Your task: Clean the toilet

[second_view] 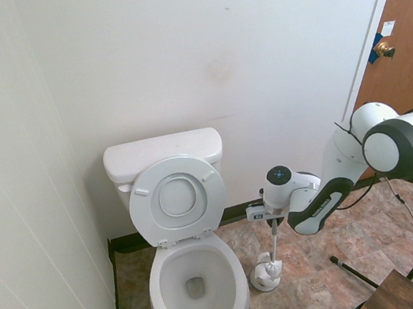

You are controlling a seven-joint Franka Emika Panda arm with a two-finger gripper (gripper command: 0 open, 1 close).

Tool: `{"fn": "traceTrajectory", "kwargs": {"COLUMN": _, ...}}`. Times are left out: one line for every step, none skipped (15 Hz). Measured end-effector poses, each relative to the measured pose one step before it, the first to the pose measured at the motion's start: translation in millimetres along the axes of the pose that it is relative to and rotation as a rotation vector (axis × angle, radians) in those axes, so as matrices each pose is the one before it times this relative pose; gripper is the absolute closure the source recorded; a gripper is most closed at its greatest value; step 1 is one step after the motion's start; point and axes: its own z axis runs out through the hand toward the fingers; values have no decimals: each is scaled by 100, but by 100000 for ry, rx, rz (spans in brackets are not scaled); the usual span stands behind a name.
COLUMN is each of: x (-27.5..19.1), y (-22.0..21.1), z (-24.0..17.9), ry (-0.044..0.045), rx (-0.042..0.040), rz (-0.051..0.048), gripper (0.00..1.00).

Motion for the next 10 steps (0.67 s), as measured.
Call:
{"fn": "traceTrajectory", "kwargs": {"x": 111, "y": -297, "z": 888, "ry": -1171, "rx": -1927, "rz": -82, "gripper": 100}}
{"fn": "traceTrajectory", "kwargs": {"x": -164, "y": -424, "z": 655, "ry": -1704, "rx": -1550, "rz": -303, "gripper": 100}}
{"fn": "traceTrajectory", "kwargs": {"x": -173, "y": -497, "z": 494, "ry": -2220, "rx": -1202, "rz": -266, "gripper": 100}}
{"fn": "traceTrajectory", "kwargs": {"x": 137, "y": -394, "z": 428, "ry": -2117, "rx": -1193, "rz": -91, "gripper": 100}}
{"fn": "traceTrajectory", "kwargs": {"x": 345, "y": -387, "z": 377, "ry": -1892, "rx": -1644, "rz": 58, "gripper": 100}}
{"fn": "traceTrajectory", "kwargs": {"x": 453, "y": -388, "z": 373, "ry": -1835, "rx": -1658, "rz": 220, "gripper": 100}}
{"fn": "traceTrajectory", "kwargs": {"x": 534, "y": -401, "z": 376, "ry": -1314, "rx": -1777, "rz": 352, "gripper": 100}}
{"fn": "traceTrajectory", "kwargs": {"x": 556, "y": -482, "z": 294, "ry": -771, "rx": -1390, "rz": 336, "gripper": 100}}
{"fn": "traceTrajectory", "kwargs": {"x": 466, "y": -421, "z": 453, "ry": -380, "rx": -1647, "rz": 362, "gripper": 100}}
{"fn": "traceTrajectory", "kwargs": {"x": 272, "y": -339, "z": 652, "ry": -413, "rx": -1837, "rz": 530, "gripper": 100}}
